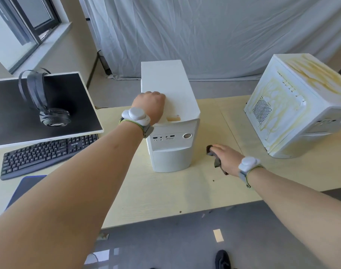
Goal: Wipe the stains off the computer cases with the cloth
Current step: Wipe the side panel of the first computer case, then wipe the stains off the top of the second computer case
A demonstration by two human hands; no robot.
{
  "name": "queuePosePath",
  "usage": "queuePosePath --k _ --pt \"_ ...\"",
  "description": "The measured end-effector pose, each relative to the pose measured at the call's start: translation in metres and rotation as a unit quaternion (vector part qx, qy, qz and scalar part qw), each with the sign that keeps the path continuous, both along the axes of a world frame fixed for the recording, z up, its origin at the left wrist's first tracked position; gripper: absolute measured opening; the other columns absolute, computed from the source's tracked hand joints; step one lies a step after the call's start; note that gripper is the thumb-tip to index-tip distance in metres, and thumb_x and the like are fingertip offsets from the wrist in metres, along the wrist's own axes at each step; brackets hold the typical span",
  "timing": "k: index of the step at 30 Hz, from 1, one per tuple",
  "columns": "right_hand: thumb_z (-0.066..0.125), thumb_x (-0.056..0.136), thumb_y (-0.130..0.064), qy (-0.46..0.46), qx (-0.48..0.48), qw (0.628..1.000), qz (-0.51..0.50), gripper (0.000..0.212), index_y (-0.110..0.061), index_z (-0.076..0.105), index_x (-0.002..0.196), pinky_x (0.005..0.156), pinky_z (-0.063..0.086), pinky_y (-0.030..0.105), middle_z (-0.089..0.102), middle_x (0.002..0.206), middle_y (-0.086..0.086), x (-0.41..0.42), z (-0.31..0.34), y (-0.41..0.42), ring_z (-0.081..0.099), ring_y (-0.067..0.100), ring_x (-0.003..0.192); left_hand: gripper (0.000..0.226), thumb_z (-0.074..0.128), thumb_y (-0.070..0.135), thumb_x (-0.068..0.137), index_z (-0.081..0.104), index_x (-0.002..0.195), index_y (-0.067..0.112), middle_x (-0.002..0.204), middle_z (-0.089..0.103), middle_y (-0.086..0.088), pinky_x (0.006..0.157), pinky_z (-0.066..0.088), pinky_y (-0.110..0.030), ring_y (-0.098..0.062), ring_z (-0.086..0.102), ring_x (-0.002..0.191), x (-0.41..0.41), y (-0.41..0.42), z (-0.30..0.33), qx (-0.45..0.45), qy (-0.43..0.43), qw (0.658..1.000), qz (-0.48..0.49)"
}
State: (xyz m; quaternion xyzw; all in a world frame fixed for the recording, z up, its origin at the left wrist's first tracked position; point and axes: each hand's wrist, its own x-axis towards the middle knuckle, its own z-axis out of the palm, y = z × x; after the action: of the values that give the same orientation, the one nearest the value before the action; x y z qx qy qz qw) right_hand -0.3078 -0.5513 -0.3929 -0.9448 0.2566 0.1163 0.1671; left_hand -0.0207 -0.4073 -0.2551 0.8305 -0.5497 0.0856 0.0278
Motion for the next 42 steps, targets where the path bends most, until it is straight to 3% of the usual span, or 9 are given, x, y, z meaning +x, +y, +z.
queuePosePath --k 3,8,14,19,24,29,34,37,42 --pt "0.036 0.099 -0.003 -0.083 0.088 0.978 -0.171 0.047 -0.019 0.051 0.141 0.096 0.050 0.041 0.055 0.140 0.009 0.000 0.016 -0.002 0.056 0.034 0.122 0.016 0.051 0.000 0.081 0.054 0.092 0.012 0.097 0.062 -0.011 0.078 0.043 -0.039 -0.033 0.056 0.087 -0.007 -0.004 0.007 0.001 -0.046 0.999 0.021" --pt "0.037 0.096 -0.001 -0.221 0.266 0.898 -0.271 0.044 -0.023 0.065 0.123 0.085 0.051 0.045 0.066 0.124 0.015 -0.019 0.044 -0.024 0.062 0.038 0.108 0.052 0.046 -0.005 0.088 0.058 0.136 0.011 0.142 0.055 -0.008 0.102 0.044 -0.041 -0.035 0.054 0.124 -0.071 -0.035 0.013 -0.149 0.132 0.978 0.058" --pt "0.037 0.095 0.007 -0.282 0.395 0.833 -0.264 0.045 -0.021 0.072 0.103 0.061 0.049 0.029 0.071 0.102 0.016 -0.069 0.092 -0.064 0.066 0.030 0.085 0.047 0.044 0.013 0.099 0.050 0.145 0.023 0.147 0.053 -0.002 0.104 0.046 -0.043 -0.031 0.055 0.126 -0.178 -0.097 0.009 -0.108 0.189 0.976 0.024" --pt "0.039 0.093 0.007 -0.321 0.409 0.820 -0.239 0.042 -0.012 0.073 0.109 0.068 0.058 0.032 0.073 0.100 0.014 -0.120 0.128 -0.109 0.070 0.029 0.091 0.058 0.045 0.010 0.095 0.041 0.152 0.024 0.151 0.049 -0.004 0.109 0.045 -0.041 -0.025 0.051 0.134 -0.247 -0.155 0.010 -0.031 0.261 0.965 -0.016" --pt "0.036 0.086 0.006 -0.364 0.428 0.780 -0.274 0.049 -0.016 0.077 0.098 0.088 0.056 0.053 0.074 0.100 0.018 -0.163 0.148 -0.151 0.069 0.037 0.097 0.065 0.044 0.004 0.087 0.048 0.146 0.030 0.141 0.058 0.000 0.100 0.051 -0.037 -0.023 0.060 0.121 -0.294 -0.202 0.025 -0.030 0.283 0.958 -0.035" --pt "0.040 0.092 0.002 -0.419 0.500 0.686 -0.322 0.043 -0.014 0.079 0.084 0.079 0.059 0.043 0.076 0.087 0.014 -0.198 0.162 -0.189 0.072 0.033 0.083 0.053 0.043 -0.004 0.083 0.065 0.122 0.024 0.105 0.071 0.000 0.078 0.061 -0.042 -0.024 0.068 0.092 -0.316 -0.242 0.031 -0.058 0.404 0.913 -0.017" --pt "0.046 0.093 -0.002 -0.451 0.468 0.685 -0.329 0.034 -0.012 0.079 0.093 0.084 0.057 0.047 0.074 0.093 0.017 -0.214 0.167 -0.233 0.070 0.034 0.088 0.027 0.065 0.018 0.090 0.067 0.116 0.023 0.102 0.071 -0.002 0.082 0.060 -0.047 -0.028 0.070 0.094 -0.326 -0.282 0.033 -0.102 0.495 0.862 -0.038" --pt "0.049 0.091 -0.005 -0.481 0.424 0.696 -0.323 0.031 -0.016 0.078 0.096 0.072 0.052 0.043 0.070 0.097 0.020 -0.209 0.173 -0.255 0.064 0.032 0.082 0.031 0.071 0.046 0.086 0.065 0.103 0.021 0.090 0.065 0.004 0.066 0.053 -0.035 -0.015 0.063 0.076 -0.337 -0.308 0.038 -0.211 0.433 0.876 -0.037" --pt "0.043 0.099 0.001 -0.468 0.406 0.734 -0.277 0.035 -0.008 0.070 0.119 0.042 0.034 0.021 0.065 0.075 0.009 -0.192 0.196 -0.289 0.052 0.020 0.047 0.022 0.070 0.022 0.093 0.064 0.087 0.002 0.076 0.064 -0.010 0.054 0.050 -0.029 -0.021 0.061 0.065 -0.335 -0.357 0.048 -0.168 0.570 0.800 -0.084"
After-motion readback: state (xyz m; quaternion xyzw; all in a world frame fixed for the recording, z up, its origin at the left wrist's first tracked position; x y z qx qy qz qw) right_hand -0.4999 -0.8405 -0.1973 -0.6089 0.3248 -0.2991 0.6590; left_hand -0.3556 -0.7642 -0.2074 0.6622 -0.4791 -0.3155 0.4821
